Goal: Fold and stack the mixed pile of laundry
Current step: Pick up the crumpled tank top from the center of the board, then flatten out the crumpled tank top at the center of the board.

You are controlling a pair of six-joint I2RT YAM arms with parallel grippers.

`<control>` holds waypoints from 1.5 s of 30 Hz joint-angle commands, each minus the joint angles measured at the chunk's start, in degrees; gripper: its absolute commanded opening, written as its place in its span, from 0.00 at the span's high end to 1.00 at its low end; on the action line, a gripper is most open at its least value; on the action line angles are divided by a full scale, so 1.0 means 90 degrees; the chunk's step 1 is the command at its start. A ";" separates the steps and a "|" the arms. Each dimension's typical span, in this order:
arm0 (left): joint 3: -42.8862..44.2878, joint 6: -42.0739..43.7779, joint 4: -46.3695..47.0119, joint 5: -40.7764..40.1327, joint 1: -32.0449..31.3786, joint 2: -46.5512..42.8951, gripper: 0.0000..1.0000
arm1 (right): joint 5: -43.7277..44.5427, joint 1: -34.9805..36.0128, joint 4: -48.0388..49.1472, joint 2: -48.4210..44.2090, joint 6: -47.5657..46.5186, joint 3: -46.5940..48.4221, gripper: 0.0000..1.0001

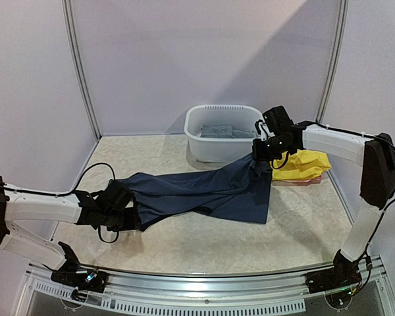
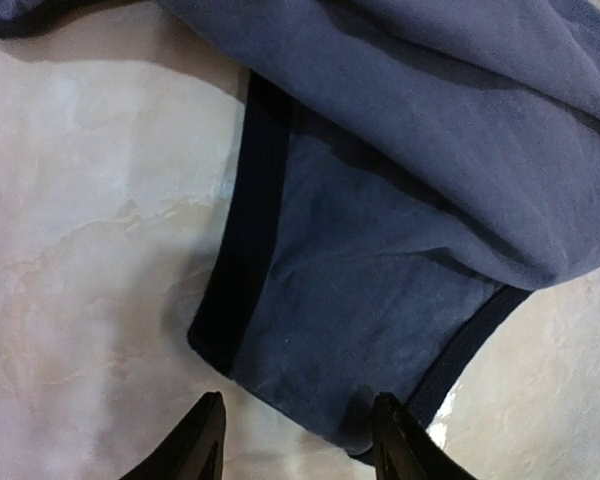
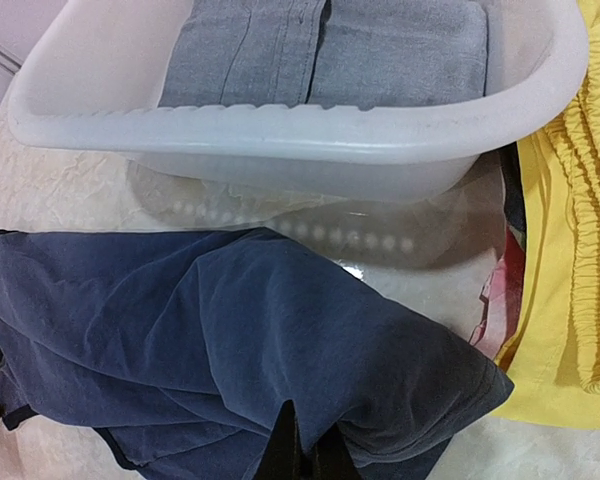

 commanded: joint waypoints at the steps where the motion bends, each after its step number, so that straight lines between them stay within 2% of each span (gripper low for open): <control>1: -0.0162 -0.0121 0.0638 0.0053 -0.0092 0.0337 0.53 | -0.0092 0.0027 0.0091 -0.0158 0.0053 -0.0117 1.00; 5: -0.0154 -0.0071 0.1079 -0.0289 -0.0092 0.0677 0.65 | -0.0142 0.0027 0.0120 -0.0140 0.0080 -0.0151 1.00; 9: 0.0039 0.0148 0.1240 -0.0787 -0.0092 0.0755 1.00 | -0.0199 0.0027 0.0082 -0.0153 0.0087 -0.0141 1.00; 12: 0.0358 0.0328 0.0640 -0.1273 -0.0092 0.0329 1.00 | -0.0228 0.0037 -0.0013 -0.0277 0.0067 -0.0196 1.00; 22: 0.1898 0.1087 -0.2119 -0.2908 -0.0083 -0.2317 1.00 | -0.0189 0.0361 -0.0282 -0.1243 -0.0079 -0.0472 1.00; 31: 0.3412 0.1708 -0.3291 -0.3718 -0.0083 -0.3712 1.00 | -0.0407 0.0577 -0.0807 -0.2433 -0.0278 -0.0364 1.00; 38: 0.4226 0.2104 -0.3482 -0.3638 -0.0083 -0.4393 1.00 | -0.1170 0.0734 -0.1020 -0.3808 -0.0182 -0.0513 1.00; 41: 0.4468 0.2276 -0.3422 -0.3265 -0.0083 -0.4585 1.00 | -0.1565 0.0841 -0.1144 -0.4269 -0.0173 -0.0544 1.00; 45: 0.4885 0.2359 -0.3553 -0.2807 -0.0083 -0.4744 1.00 | -0.1483 0.1053 -0.1857 -0.4579 -0.0076 -0.0251 1.00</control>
